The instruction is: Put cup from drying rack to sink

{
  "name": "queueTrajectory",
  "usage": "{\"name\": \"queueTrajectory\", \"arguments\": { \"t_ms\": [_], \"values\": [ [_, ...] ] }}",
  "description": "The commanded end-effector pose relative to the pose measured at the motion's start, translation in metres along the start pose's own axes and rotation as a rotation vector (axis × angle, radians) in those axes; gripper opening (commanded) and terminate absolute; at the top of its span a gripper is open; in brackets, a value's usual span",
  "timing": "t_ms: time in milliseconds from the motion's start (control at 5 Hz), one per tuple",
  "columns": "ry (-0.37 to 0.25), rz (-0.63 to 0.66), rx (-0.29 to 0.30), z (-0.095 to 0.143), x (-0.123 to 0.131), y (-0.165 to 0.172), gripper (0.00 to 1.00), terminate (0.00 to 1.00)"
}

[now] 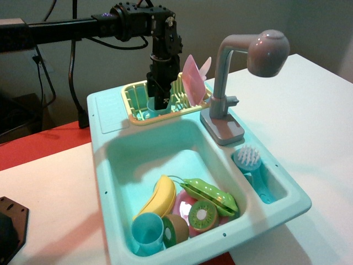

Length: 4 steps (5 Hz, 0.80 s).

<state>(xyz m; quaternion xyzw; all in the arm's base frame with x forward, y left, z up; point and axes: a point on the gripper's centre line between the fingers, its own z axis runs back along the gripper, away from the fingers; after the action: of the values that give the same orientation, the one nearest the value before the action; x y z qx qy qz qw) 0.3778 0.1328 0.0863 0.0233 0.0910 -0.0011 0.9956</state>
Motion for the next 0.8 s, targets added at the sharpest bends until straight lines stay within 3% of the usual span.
{"name": "queueTrajectory", "arguments": {
  "t_ms": [0,600],
  "values": [
    [-0.060,0.008,0.026,0.016,-0.002,0.000,0.00,0.00],
    [-0.091,0.022,0.027,0.031,-0.012,-0.002,0.00,0.00]
  ]
}}
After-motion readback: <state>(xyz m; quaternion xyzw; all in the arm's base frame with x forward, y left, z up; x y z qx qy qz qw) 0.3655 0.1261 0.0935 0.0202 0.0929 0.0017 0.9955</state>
